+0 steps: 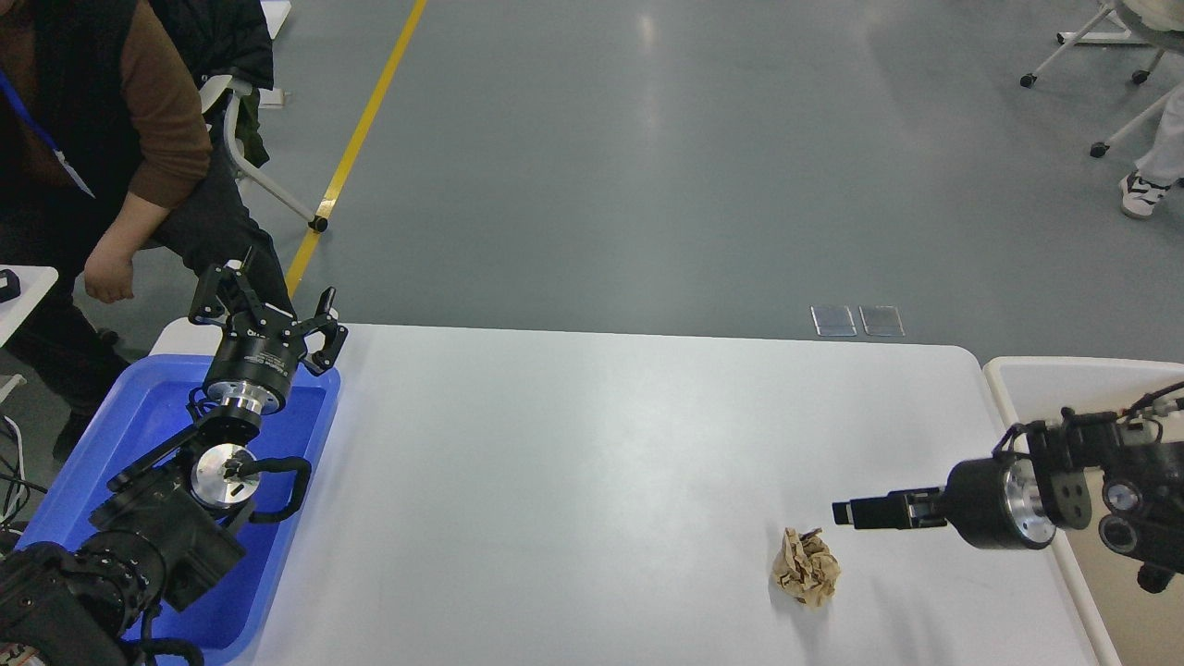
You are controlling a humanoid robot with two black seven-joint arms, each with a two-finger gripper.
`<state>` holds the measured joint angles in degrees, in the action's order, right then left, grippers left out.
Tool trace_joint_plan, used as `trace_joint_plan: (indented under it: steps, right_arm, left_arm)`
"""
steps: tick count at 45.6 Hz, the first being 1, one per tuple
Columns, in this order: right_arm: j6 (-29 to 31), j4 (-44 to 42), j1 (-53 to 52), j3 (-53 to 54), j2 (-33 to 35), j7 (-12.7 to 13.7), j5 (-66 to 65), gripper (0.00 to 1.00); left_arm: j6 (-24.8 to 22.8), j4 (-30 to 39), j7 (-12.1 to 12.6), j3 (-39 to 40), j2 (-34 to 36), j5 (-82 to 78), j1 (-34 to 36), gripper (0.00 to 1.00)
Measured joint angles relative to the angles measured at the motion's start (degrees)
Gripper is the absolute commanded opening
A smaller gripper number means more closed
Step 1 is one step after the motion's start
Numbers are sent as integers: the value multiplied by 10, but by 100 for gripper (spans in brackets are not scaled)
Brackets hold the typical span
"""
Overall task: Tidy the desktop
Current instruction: 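Reach the right gripper down toward the crumpled tan paper ball, then close the right gripper on the crumpled paper ball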
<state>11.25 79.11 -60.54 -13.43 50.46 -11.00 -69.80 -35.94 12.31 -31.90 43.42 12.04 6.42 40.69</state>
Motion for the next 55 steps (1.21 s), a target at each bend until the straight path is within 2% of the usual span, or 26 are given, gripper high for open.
trace_joint_plan:
  steps: [15,55]
  right_arm:
    - [-2,-20,43,-1,-47,0,-21,100]
    - [-11,-123,75,0,-144,1,-23,100]
  left_arm:
    - [0,0,0,0,0,0,0,100]
    - [0,0,0,0,0,0,0,100]
